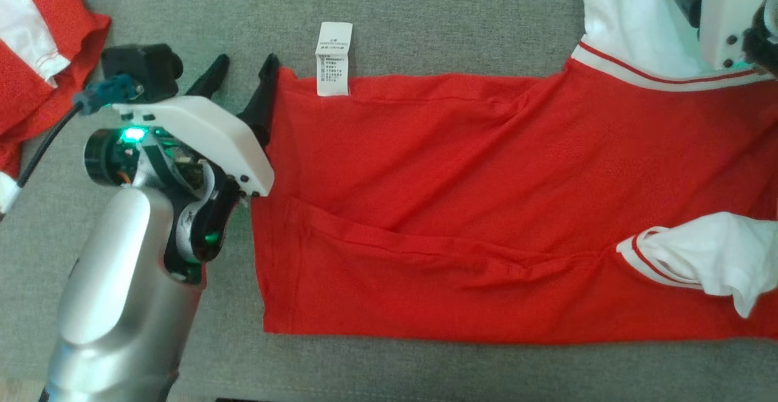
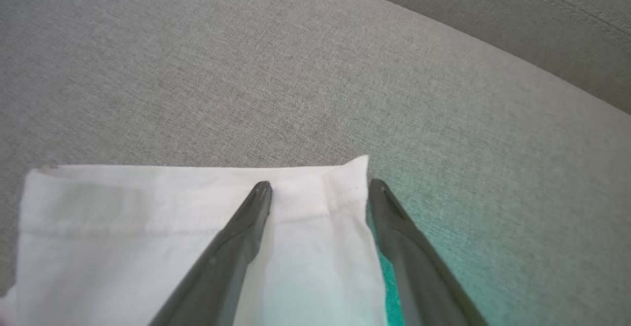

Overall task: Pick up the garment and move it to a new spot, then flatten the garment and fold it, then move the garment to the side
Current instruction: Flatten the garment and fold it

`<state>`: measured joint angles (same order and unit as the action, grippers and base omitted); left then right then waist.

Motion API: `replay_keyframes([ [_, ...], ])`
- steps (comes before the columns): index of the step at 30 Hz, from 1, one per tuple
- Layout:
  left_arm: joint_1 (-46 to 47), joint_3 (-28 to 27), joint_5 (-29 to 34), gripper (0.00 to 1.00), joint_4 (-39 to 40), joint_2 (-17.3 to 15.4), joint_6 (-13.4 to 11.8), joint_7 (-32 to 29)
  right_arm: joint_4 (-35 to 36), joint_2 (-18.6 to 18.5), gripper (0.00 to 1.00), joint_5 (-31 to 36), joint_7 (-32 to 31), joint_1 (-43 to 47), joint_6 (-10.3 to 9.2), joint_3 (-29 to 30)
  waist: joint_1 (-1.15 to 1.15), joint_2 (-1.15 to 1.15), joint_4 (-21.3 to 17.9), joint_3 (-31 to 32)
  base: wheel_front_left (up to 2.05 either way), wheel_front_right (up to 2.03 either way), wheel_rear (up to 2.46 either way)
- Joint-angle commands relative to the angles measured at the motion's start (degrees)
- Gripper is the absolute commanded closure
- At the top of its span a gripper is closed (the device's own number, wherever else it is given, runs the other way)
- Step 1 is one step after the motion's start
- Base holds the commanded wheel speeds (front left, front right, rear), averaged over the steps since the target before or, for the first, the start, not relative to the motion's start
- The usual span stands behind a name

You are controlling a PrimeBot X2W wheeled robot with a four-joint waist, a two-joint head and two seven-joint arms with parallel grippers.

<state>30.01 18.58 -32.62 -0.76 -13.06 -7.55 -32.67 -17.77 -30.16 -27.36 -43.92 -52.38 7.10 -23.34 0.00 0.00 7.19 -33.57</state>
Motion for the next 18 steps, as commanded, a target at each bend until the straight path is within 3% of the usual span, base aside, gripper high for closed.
replay_keyframes([
  [1, -1.4, -1.0, -0.4, 0.0, 1.7, -1.3, 0.1, -0.7, 0.8, -0.5, 0.0, -0.6, 0.0, 0.3, 0.39, -0.6, 0.0, 0.0, 0.0, 0.3, 0.0, 0.0, 0.0],
  [11, -4.0, -0.2, -2.8, 0.0, 5.0, -0.5, 0.0, -2.4, -1.2, -0.7, 0.0, -1.9, 0.2, 0.2, 0.39, -2.9, 0.0, 0.0, 0.1, 0.7, 0.0, 0.0, 0.0],
  [12, -3.9, -0.1, -2.7, 0.0, 4.8, -0.6, 0.0, -2.4, -1.3, -0.6, 0.46, -2.2, -0.1, 0.2, 0.39, -3.1, 0.0, 0.0, 0.0, 0.5, 0.0, 0.0, 0.0],
  [13, -3.6, 0.0, -2.7, 0.55, 4.5, -0.6, 0.2, -2.4, -1.3, -0.4, 1.0, -2.5, 0.2, 0.0, 0.39, -3.2, 0.0, 0.0, -0.1, 0.3, 0.0, 0.0, 0.0],
  [14, -3.3, 0.0, -3.0, 1.0, 4.3, -0.3, 0.5, -2.0, -1.6, -0.4, 1.0, -2.4, 0.5, -0.2, 0.39, -3.0, 0.0, 0.0, -0.2, 0.2, 0.0, 0.0, 0.0],
  [18, -2.1, 0.5, -4.1, 1.0, 2.6, 0.1, 2.6, -1.5, -3.1, 1.1, 1.0, -1.8, 4.7, -1.5, 0.39, 0.4, 0.0, 0.0, -0.6, 0.5, 0.0, 0.0, 0.0],
])
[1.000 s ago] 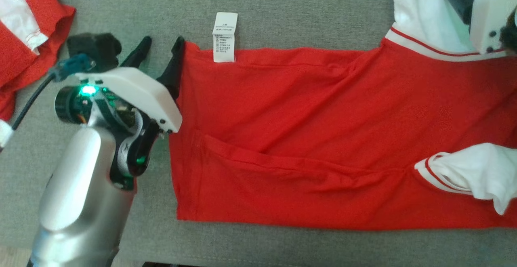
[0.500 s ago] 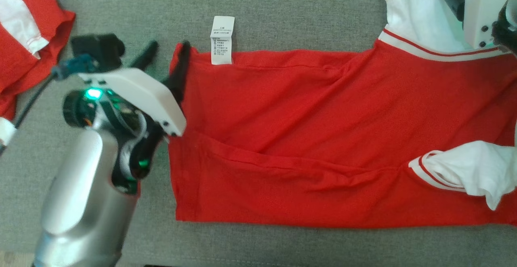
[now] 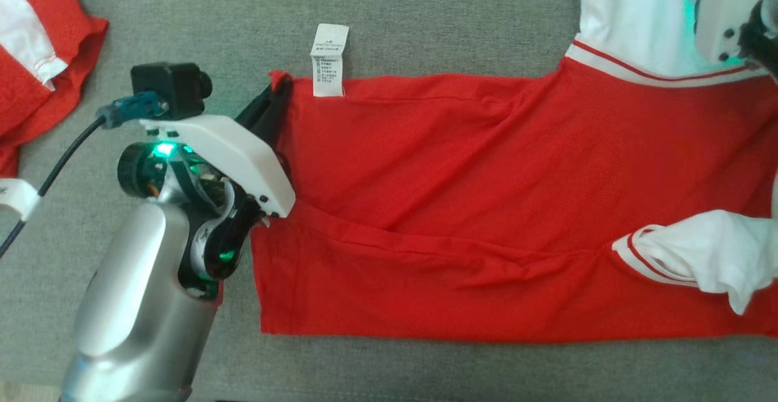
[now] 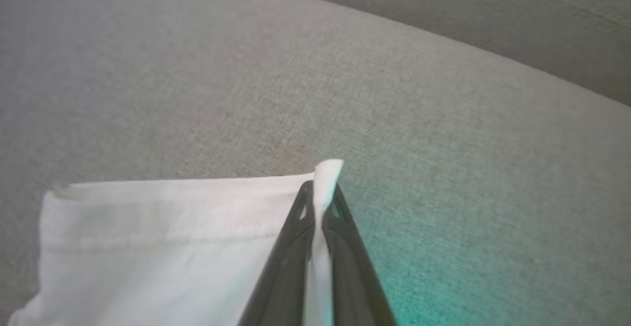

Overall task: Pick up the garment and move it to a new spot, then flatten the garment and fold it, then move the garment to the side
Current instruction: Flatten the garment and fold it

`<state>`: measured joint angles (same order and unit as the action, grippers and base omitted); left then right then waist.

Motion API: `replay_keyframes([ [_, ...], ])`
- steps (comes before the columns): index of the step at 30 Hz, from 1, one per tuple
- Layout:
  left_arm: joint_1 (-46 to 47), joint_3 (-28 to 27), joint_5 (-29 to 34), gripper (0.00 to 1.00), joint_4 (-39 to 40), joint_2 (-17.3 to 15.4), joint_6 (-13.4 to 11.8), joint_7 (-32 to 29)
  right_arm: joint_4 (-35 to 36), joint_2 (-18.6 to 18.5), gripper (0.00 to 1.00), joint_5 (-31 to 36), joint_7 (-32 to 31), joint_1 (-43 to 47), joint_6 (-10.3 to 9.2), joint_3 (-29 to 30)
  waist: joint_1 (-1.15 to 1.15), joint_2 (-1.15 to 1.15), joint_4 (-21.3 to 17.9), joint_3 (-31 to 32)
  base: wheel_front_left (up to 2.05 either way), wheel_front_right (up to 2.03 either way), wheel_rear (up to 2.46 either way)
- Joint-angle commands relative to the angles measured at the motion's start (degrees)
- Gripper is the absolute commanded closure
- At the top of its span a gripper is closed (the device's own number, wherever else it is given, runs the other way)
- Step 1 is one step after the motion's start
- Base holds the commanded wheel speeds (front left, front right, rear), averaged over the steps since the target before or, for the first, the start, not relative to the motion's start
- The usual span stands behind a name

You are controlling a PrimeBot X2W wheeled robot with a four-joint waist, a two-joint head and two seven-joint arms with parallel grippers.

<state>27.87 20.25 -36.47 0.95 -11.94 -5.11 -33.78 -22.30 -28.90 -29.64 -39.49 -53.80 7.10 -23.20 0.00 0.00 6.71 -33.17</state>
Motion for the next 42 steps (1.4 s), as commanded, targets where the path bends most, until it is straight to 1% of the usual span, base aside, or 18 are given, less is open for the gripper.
replay_keyframes([
  [1, 0.4, -1.5, -0.6, 1.0, 0.6, -0.9, 0.4, 0.2, 0.9, 0.6, 1.0, 0.8, 1.8, -0.7, 0.39, 1.8, 0.0, 0.0, -0.3, 0.3, 0.0, 0.0, 0.0],
  [4, 1.9, -3.9, -1.1, 1.0, 0.2, -0.4, -0.2, 2.8, -0.8, 2.6, 1.0, 1.7, 4.9, -2.9, 0.39, 5.9, 0.0, 0.0, -0.8, 0.8, 0.0, 0.0, 0.0],
  [8, 3.3, -6.8, -2.5, 1.0, 1.1, 0.1, -1.1, 4.8, -1.7, 4.1, 1.0, 2.6, 6.8, -4.8, 0.39, 8.8, 0.0, 0.0, -1.8, 1.7, 0.0, 0.0, 0.0],
  [11, 3.2, -8.3, -3.1, 1.0, 2.9, 0.1, -1.7, 5.8, -1.0, 3.8, 1.0, 2.2, 7.7, -4.1, 0.39, 10.1, 0.0, 0.0, -2.4, 2.8, 0.0, 0.0, 0.0],
  [14, 2.2, -8.3, -3.1, 1.0, 4.3, 0.1, -1.9, 6.1, 0.4, 2.9, 1.0, 1.2, 8.1, -2.3, 0.39, 10.6, 0.0, 0.0, -2.8, 3.9, 0.0, 0.0, 0.0],
  [18, -2.9, -8.3, -4.1, 1.0, 7.5, 0.4, -2.3, 6.6, 6.0, 0.6, 1.0, -1.8, 8.3, 5.2, 0.39, 10.9, 0.0, 0.0, -4.2, 6.9, 0.0, 0.0, 0.0],
  [21, -8.6, -8.8, -5.2, 1.0, 10.6, 0.7, -2.7, 7.6, 11.3, -1.2, 1.0, -4.1, 7.6, 12.8, 0.39, 11.8, 0.0, 0.0, -5.6, 9.3, 0.0, 0.0, 0.0],
  [24, -14.9, -9.4, -6.1, 1.0, 14.3, 0.7, -3.2, 8.6, 16.8, -2.1, 1.0, -6.0, 6.5, 20.7, 0.39, 13.6, 0.0, 0.0, -6.9, 11.2, 0.0, 0.0, 0.0],
  [29, -24.1, -11.2, -7.5, 1.0, 19.0, 0.6, -4.6, 9.8, 24.0, -2.1, 1.0, -6.7, 4.2, 31.1, 0.39, 16.5, 0.0, 0.0, -8.6, 12.5, 0.0, 0.0, 0.0],
  [34, -28.3, -11.2, -6.8, 1.0, 19.5, -0.3, -4.8, 10.2, 26.8, -1.7, 1.0, -6.5, 1.9, 36.6, 0.39, 17.3, 0.0, 0.0, -8.9, 12.2, 0.0, 0.0, 0.0],
  [35, -28.5, -11.1, -6.8, 0.94, 19.3, -0.2, -4.9, 10.3, 27.2, -1.9, 1.0, -6.3, 1.4, 37.3, 0.39, 17.1, 0.0, 0.0, -8.8, 12.1, 0.0, 0.0, 0.0],
  [36, -28.7, -11.1, -6.8, 0.73, 19.0, 0.0, -5.2, 10.4, 27.4, -2.0, 1.0, -6.5, 0.6, 37.9, 0.39, 16.8, 0.0, 0.0, -8.7, 12.1, 0.0, 0.0, 0.0],
  [37, -28.8, -11.0, -6.4, 0.49, 18.6, -0.1, -5.2, 10.6, 27.7, -2.2, 1.0, -6.8, -0.3, 38.6, 0.39, 16.4, 0.0, 0.0, -8.6, 12.1, 0.0, 0.0, 0.0],
  [38, -28.8, -10.9, -6.0, 0.04, 18.2, -0.2, -5.1, 10.9, 28.0, -2.7, 1.0, -6.8, -1.0, 39.1, 0.39, 16.1, 0.0, 0.0, -8.5, 12.0, 0.0, 0.0, 0.0],
  [39, -28.8, -10.8, -5.5, 0.0, 17.7, -0.4, -5.1, 11.3, 28.3, -3.2, 0.98, -6.7, -1.6, 39.6, 0.39, 16.0, 0.0, 0.0, -8.5, 12.1, 0.0, 0.0, 0.0],
  [40, -28.9, -10.8, -4.7, 0.0, 17.1, -0.7, -5.1, 11.8, 28.5, -3.7, 0.79, -6.7, -2.2, 40.2, 0.39, 15.9, 0.0, 0.0, -8.4, 12.1, 0.0, 0.0, 0.0],
  [42, -29.4, -10.5, -3.2, 0.0, 15.9, -1.0, -5.2, 13.1, 28.9, -4.7, 0.73, -6.5, -3.2, 41.1, 0.39, 15.7, 0.0, 0.0, -8.5, 12.4, 0.0, 0.0, 0.0],
])
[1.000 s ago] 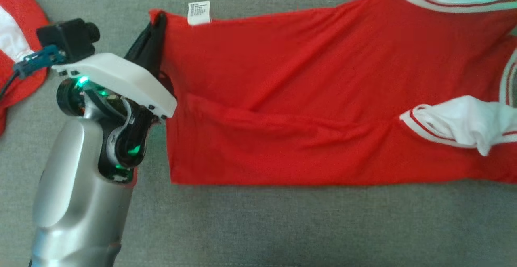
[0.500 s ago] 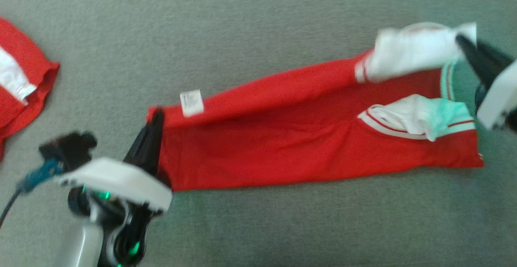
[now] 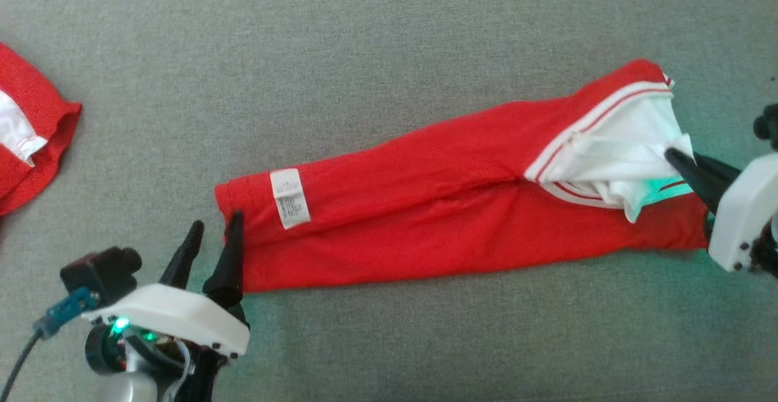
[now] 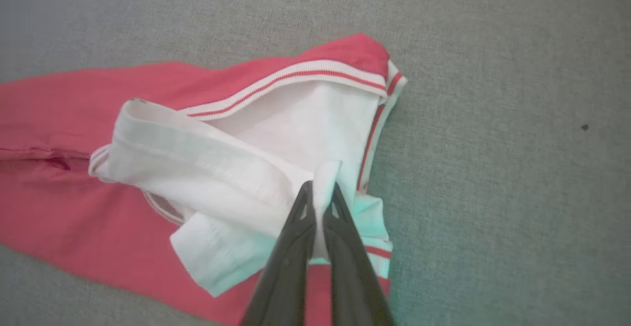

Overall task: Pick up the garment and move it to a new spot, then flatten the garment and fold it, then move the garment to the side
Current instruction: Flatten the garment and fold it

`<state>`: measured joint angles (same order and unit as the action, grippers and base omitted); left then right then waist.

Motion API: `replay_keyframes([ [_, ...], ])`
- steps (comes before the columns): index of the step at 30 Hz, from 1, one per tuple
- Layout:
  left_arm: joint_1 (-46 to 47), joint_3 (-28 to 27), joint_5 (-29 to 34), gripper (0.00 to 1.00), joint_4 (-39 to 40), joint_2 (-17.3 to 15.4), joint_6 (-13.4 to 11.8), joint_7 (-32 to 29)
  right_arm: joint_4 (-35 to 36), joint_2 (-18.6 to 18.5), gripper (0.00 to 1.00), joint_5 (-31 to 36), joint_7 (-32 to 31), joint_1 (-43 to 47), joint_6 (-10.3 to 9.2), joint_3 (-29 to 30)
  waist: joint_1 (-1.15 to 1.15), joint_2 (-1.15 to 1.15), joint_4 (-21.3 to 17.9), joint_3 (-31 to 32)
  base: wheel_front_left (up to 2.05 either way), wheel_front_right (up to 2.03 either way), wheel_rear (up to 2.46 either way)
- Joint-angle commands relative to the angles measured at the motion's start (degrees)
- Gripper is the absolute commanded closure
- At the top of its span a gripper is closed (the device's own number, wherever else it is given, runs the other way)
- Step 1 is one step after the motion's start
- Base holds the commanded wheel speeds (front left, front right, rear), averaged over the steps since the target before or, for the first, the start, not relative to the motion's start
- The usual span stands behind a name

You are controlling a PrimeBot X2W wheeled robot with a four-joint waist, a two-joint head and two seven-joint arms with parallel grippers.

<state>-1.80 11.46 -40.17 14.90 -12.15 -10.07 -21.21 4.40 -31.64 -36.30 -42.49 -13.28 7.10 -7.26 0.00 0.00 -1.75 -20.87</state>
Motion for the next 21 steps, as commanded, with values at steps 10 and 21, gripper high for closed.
replay_keyframes([
  [10, -4.7, -3.6, 14.1, 0.0, -1.2, 2.4, -3.3, 26.6, 4.1, -1.9, 0.0, 0.3, -1.8, 0.0, 0.39, 5.6, 0.0, 0.0, -0.2, 2.7, 0.0, 0.0, 0.0],
  [21, -3.5, 0.4, 19.3, 0.0, -9.6, 6.9, -0.6, 36.1, -9.7, 4.2, 0.0, 11.1, -2.6, -4.4, 0.39, 3.9, 0.0, 0.0, 3.7, 1.9, 0.0, 0.0, 0.0],
])
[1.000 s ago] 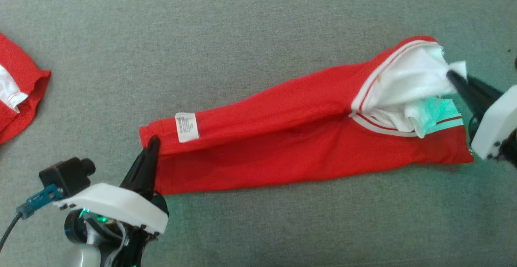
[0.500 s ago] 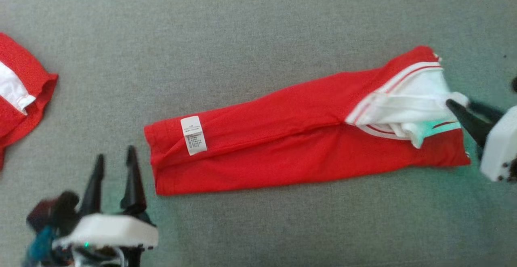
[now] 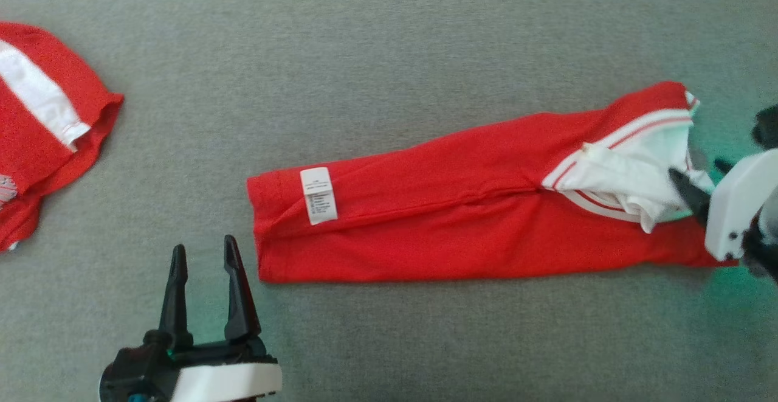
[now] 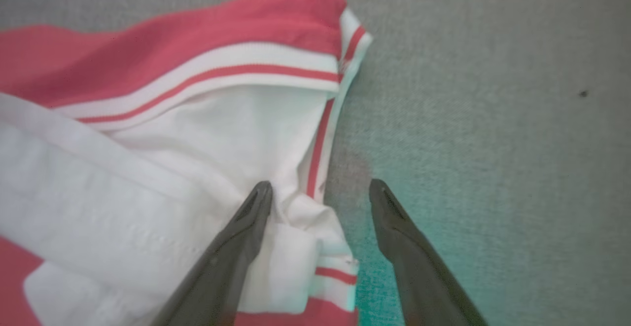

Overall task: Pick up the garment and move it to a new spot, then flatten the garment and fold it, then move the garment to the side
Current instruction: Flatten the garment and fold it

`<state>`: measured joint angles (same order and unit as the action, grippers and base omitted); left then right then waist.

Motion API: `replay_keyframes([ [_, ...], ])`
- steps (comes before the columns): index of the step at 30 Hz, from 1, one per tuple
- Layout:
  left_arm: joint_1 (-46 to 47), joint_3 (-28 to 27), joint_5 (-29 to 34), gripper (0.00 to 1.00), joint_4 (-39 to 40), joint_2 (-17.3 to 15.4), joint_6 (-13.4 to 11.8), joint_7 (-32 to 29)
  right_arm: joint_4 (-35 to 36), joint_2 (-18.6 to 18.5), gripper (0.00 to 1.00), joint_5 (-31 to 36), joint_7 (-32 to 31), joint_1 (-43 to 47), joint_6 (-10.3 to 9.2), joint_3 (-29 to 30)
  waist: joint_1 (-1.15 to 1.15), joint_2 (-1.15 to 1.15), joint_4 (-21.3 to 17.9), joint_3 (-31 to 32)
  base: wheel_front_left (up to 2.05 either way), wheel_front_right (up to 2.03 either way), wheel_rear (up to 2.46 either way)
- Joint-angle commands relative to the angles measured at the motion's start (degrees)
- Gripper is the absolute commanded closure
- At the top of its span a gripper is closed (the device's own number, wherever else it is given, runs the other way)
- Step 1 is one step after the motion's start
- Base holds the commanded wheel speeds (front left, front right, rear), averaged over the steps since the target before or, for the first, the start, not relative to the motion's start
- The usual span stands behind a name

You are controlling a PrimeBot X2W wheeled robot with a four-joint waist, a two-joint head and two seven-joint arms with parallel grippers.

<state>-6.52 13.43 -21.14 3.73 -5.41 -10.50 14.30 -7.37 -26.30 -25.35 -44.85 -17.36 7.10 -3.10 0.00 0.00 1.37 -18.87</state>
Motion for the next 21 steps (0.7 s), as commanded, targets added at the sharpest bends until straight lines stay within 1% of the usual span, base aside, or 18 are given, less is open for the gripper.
replay_keyframes([
  [1, 1.3, -1.6, 0.5, 0.0, 1.1, 0.4, 0.2, 0.6, 1.0, -1.2, 0.0, 0.6, -0.5, 0.0, 0.39, -0.9, 0.0, 0.0, 1.0, 0.0, 0.0, 0.0, 0.0],
  [4, 1.0, -3.1, 1.4, 0.0, 0.9, 1.1, 0.9, 0.7, -1.1, -1.6, 0.0, 0.5, -1.3, 1.0, 0.39, -2.4, 0.0, 0.0, 1.9, 0.2, 0.0, 0.0, 0.0],
  [5, 0.6, -4.4, 1.7, 0.0, 1.0, 1.6, 1.4, 0.7, -1.6, -2.1, 0.0, -0.5, -2.0, 1.6, 0.39, -3.2, 0.0, 0.0, 2.4, 0.4, 0.0, 0.0, 0.0],
  [8, 0.2, -5.8, 2.3, 0.0, 0.8, 2.0, 2.4, 0.7, -1.7, -2.2, 0.0, -3.0, -3.9, 2.7, 0.39, -4.5, 0.0, 0.0, 3.0, 1.0, 0.0, 0.0, 0.0],
  [11, 0.2, -6.6, 3.5, 0.0, 0.4, 2.2, 3.6, 0.7, -2.0, -1.4, 0.0, -5.0, -6.2, 4.1, 0.39, -4.9, 0.0, 0.0, 3.6, 1.6, 0.0, 0.0, 0.0],
  [12, 0.2, -6.7, 3.8, 0.0, 0.3, 2.3, 3.9, 0.7, -2.3, -0.7, 0.24, -5.7, -6.8, 4.6, 0.39, -4.6, 0.0, 0.0, 3.8, 1.8, 0.0, 0.0, 0.0],
  [13, 0.3, -6.9, 4.2, 0.0, 0.4, 2.4, 4.3, 0.7, -2.9, 0.6, 1.0, -6.9, -7.1, 4.9, 0.39, -3.4, 0.0, 0.0, 4.0, 2.0, 0.0, 0.0, 0.0],
  [15, 0.1, -7.0, 4.6, 0.0, 0.1, 2.4, 4.9, 0.7, -3.4, 2.3, 1.0, -7.9, -7.5, 4.8, 0.39, -1.9, 0.0, 0.0, 4.2, 2.4, 0.0, 0.0, 0.0],
  [18, -0.2, -7.1, 5.2, 0.0, 0.0, 2.5, 5.3, 0.7, -4.9, 4.7, 1.0, -7.3, -4.7, 2.4, 0.39, 3.4, 0.0, 0.0, 4.0, 3.2, 0.0, 0.0, 0.0],
  [21, -0.5, -7.0, 5.2, 0.0, -0.3, 2.5, 5.6, 0.7, -6.6, 5.3, 1.0, -5.8, -3.5, -0.3, 0.39, 8.8, 0.0, 0.0, 3.5, 4.3, 0.0, 0.0, 0.0],
])
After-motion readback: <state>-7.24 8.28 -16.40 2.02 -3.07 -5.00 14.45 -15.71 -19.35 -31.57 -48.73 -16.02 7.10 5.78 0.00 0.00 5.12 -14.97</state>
